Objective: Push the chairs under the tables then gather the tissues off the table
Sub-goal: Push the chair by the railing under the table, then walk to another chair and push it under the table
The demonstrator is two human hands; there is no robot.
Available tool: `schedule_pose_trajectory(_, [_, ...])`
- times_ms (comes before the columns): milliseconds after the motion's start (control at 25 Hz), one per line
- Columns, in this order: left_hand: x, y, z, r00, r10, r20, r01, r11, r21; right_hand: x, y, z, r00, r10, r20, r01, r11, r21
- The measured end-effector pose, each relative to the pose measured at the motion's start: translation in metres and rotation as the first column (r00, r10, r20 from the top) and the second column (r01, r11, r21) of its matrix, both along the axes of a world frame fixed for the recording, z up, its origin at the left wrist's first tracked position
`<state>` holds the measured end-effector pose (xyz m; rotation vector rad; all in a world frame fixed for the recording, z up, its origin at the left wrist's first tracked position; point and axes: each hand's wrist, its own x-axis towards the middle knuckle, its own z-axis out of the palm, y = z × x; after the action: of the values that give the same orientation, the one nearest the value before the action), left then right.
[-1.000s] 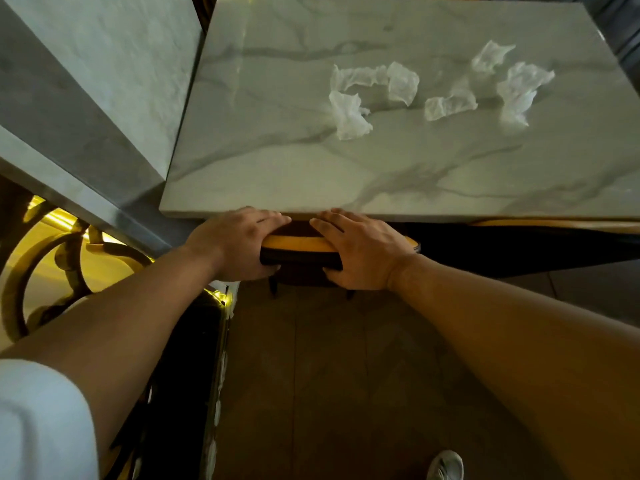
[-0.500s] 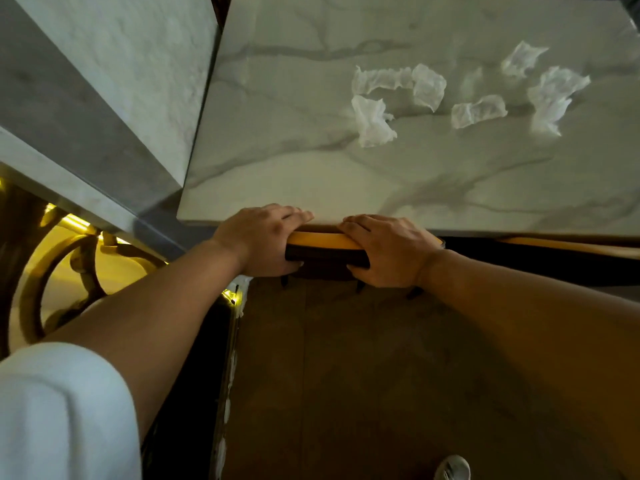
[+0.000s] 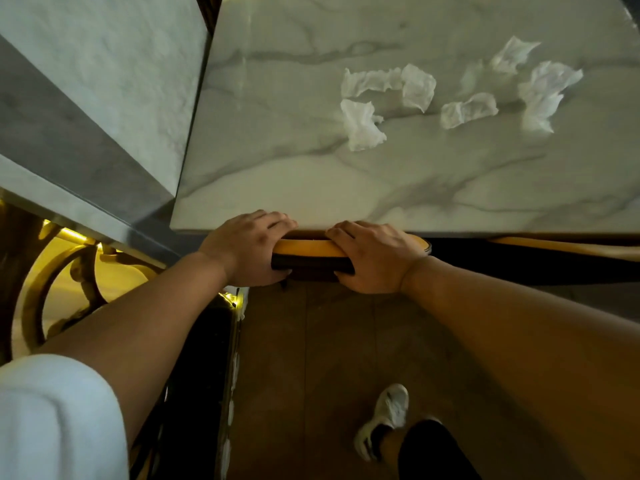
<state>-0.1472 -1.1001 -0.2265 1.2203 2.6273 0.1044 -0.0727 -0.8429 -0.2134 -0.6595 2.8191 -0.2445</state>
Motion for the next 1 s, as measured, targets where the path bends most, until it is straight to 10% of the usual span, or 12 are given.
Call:
schedule_pose_trajectory(480, [0.050, 0.036, 0.040, 0.879, 0.475, 0.045, -0.437, 0.839, -0.324, 0.008, 0.007, 0.016, 0.988, 0.016, 0.154, -0.002, 0.996, -0.091])
schedule_pose_trajectory(1000, [0.045, 0.168, 0.078, 0.939, 0.327, 0.104, -0.300, 0.929, -0.218, 0.070, 0.135, 0.060, 0.886, -0.442, 0.138, 0.450, 0.893, -0.030])
